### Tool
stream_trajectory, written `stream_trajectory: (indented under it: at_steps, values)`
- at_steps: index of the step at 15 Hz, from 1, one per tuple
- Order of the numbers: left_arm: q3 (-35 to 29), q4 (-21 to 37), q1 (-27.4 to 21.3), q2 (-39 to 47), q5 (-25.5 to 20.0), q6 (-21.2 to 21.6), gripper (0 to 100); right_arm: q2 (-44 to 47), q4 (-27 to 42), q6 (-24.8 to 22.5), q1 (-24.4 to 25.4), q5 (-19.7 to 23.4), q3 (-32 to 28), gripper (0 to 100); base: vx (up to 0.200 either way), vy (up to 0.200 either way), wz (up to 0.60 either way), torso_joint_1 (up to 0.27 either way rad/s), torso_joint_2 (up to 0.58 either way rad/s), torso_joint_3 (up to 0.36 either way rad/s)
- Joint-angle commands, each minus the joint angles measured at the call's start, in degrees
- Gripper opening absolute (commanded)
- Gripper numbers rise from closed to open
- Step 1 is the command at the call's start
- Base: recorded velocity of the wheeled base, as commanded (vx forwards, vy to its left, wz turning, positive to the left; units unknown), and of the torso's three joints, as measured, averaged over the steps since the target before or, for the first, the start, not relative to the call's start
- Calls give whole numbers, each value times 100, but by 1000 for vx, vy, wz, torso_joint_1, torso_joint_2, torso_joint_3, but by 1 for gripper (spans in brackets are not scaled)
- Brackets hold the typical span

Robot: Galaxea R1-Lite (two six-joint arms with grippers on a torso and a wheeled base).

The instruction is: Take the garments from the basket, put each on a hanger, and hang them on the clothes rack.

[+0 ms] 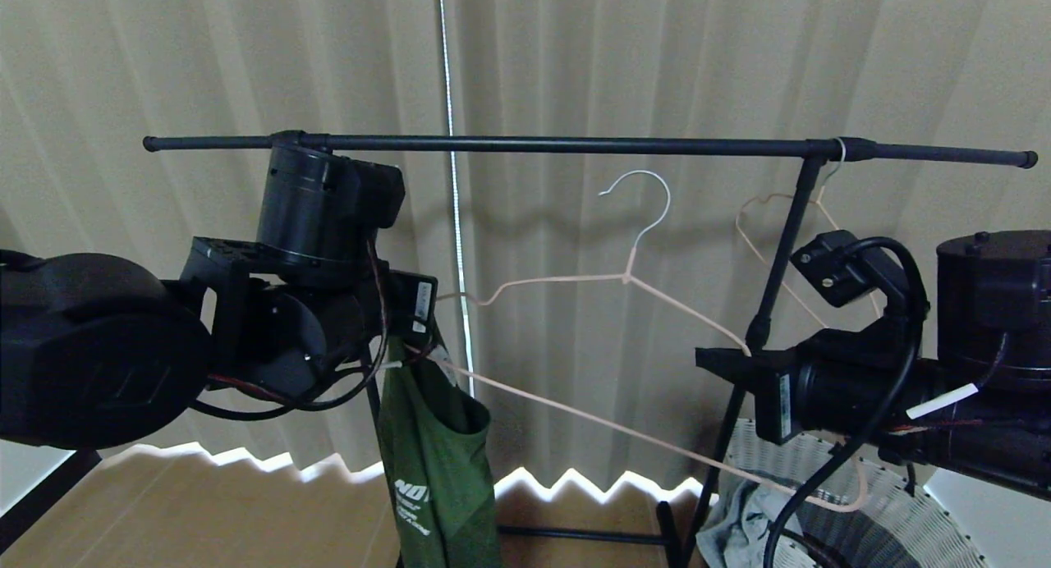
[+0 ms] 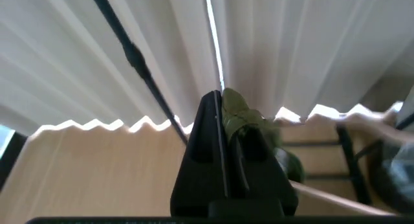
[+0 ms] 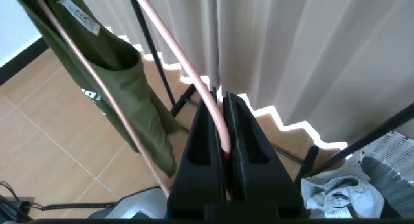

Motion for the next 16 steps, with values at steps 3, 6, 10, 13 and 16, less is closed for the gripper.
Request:
stream_trajectory:
  at_steps: [3,6,10,13,16]
  values:
    - [-57,68,-394,-3,7,-219,0,180,-3,1,11,-28,-100,0,0,0,0,0,0,0]
    - [-268,156,-649,33,7,-526,0,355,-214,-8,90,-204,-214,0,0,0,0,0,0,0]
    - [-884,174,-851,323,7,-1230,0,461,-373,1,433,-266,-223,0,0,0,0,0,0,0]
    - [-971,139,-843,358,7,-1282,0,435,-364,1,486,-274,-179,0,0,0,0,0,0,0]
    - [-963,147,-658,314,7,-1274,0,373,-320,-17,468,-415,5,0,0,0,0,0,0,0]
